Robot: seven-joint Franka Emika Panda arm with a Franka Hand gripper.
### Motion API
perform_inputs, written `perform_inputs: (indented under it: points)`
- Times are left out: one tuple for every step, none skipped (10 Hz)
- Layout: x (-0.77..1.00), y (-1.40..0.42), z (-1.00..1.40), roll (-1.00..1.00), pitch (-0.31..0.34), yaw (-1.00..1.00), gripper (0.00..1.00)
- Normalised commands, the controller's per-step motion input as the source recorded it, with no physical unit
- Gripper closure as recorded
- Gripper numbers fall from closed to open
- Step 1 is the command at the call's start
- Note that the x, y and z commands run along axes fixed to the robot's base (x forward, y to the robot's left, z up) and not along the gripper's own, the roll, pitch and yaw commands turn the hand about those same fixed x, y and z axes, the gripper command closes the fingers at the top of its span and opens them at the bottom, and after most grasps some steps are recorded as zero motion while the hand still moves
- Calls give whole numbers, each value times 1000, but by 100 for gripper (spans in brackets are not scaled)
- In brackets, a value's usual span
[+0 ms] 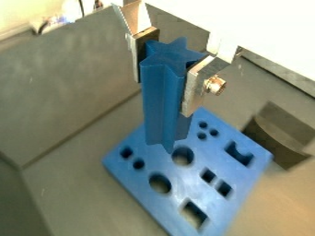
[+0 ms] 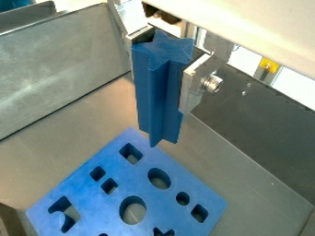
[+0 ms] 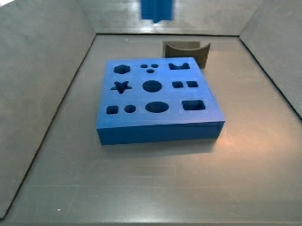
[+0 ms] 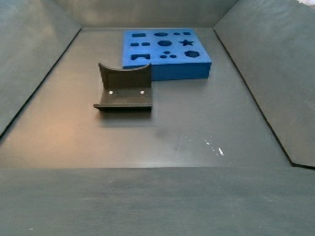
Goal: Insert the star object.
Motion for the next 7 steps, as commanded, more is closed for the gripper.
perform_inputs:
  points:
    - [-663,457,-1000,36,-43,-277,100]
    - [-383,383,-997,67,-36,-234,100]
    - [-386,377,-969,87,-54,-166,100]
    - [-297,246,-903,181,-109,0,100]
    - [-223,151,-837,251,-96,37,100]
    - [-140,177,-791,229,-44,0,100]
    - [-154,189,-734,204,-31,0,100]
